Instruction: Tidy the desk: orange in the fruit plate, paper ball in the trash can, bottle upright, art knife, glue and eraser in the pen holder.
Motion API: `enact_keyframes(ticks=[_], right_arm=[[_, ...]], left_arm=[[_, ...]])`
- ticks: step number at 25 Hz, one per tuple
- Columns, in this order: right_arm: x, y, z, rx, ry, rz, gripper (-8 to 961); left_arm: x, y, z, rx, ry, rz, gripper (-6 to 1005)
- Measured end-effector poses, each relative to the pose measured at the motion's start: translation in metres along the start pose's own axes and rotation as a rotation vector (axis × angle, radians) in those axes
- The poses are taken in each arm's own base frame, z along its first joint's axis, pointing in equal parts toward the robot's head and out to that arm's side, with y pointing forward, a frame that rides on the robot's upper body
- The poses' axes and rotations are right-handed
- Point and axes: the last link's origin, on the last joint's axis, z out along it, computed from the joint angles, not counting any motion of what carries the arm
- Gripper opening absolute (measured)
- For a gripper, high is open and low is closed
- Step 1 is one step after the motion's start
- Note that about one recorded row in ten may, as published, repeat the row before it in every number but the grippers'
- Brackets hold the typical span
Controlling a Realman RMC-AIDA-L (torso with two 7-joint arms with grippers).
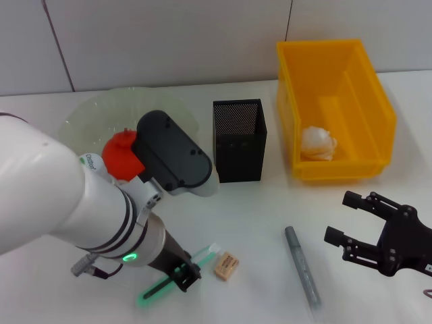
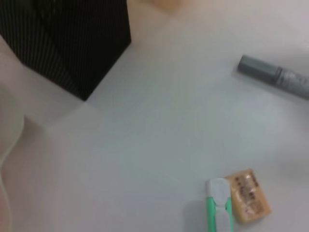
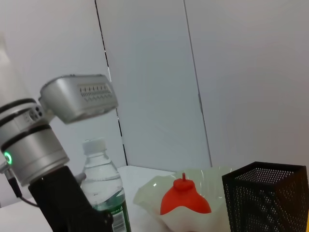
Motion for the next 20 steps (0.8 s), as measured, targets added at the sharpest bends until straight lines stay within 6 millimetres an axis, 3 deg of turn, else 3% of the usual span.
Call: enact_keyframes(ticks=[6,9,11,14,20], right_arm=[[0.000,0.000,-0.001,0.000,-0.002,0.000,809],[-0.001,0.000,-0.002,0.003,-0.004,0.000,809],[-0.001,0.000,-0.002,0.003,-0.004,0.000,809],[-0.001,-0.001,-0.002,0.006,-0.004,-0.001,809],[-0.001,-0.001,-0.001,0.006,-0.005,-0.001,809]], left_arm=[[0.008,0.005,-0.026,0.008,0.090,0.021,189],[0.016,0.006,-0.054,0.038,0.205,0.052,193],[0.017,0.006,-0.059,0.045,0.232,0.059,196],[0.030,0.005,-0.083,0.053,0.400,0.088,200],[0.044,0.001,-0.097,0.025,0.549,0.109,208]])
